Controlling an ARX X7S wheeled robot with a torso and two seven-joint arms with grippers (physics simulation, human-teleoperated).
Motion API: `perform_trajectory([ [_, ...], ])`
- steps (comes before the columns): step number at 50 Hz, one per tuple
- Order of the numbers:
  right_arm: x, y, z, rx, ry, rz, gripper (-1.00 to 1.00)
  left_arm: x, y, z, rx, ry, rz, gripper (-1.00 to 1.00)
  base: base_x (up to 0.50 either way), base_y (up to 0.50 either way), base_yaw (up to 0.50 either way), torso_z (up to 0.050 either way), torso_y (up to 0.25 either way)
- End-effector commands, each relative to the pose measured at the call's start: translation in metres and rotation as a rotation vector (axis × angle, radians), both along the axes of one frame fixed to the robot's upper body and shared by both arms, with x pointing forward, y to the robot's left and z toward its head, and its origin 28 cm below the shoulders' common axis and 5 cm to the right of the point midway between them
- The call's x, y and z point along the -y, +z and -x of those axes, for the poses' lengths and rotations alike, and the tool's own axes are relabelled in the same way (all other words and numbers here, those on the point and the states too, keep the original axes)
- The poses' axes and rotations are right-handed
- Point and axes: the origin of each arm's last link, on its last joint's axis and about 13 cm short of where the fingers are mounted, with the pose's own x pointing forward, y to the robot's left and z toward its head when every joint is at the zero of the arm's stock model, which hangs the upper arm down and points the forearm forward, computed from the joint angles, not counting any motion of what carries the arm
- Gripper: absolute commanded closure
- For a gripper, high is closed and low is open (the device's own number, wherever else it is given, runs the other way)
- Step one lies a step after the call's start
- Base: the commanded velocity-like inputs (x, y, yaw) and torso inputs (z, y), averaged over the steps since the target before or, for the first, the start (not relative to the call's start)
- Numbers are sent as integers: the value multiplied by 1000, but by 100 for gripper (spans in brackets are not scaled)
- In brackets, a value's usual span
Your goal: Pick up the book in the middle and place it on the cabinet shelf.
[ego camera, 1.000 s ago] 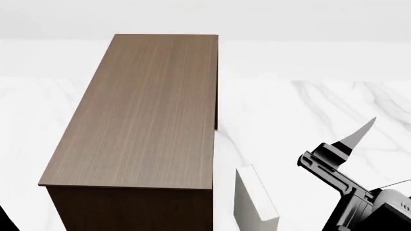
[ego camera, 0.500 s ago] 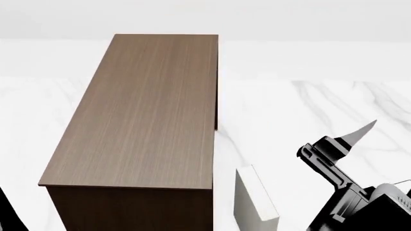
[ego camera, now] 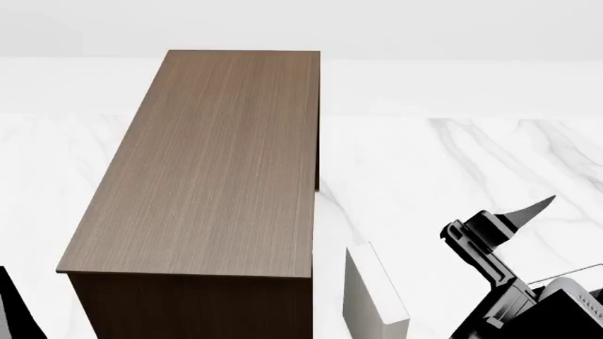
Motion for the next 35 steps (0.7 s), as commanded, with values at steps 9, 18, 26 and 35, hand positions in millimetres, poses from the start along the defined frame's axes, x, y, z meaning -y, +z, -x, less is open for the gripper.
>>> perform_trajectory([
  [9,-1,-9,4,-20,-10,38,-100,-1,0,-1,8,10,-21,-100,0,0,0,0,0],
  [18,-4,-14,6,-40,0,42,-100,-1,0,-1,3,11,-16,-100,0,0,0,0,0],
  [26,-6,-17,6,-52,-2,38,-100,-1,0,-1,0,10,-17,-100,0,0,0,0,0],
  [35,-6,-22,7,-68,-6,47,-100,-1,0,-2,-3,8,-16,-100,0,0,0,0,0],
])
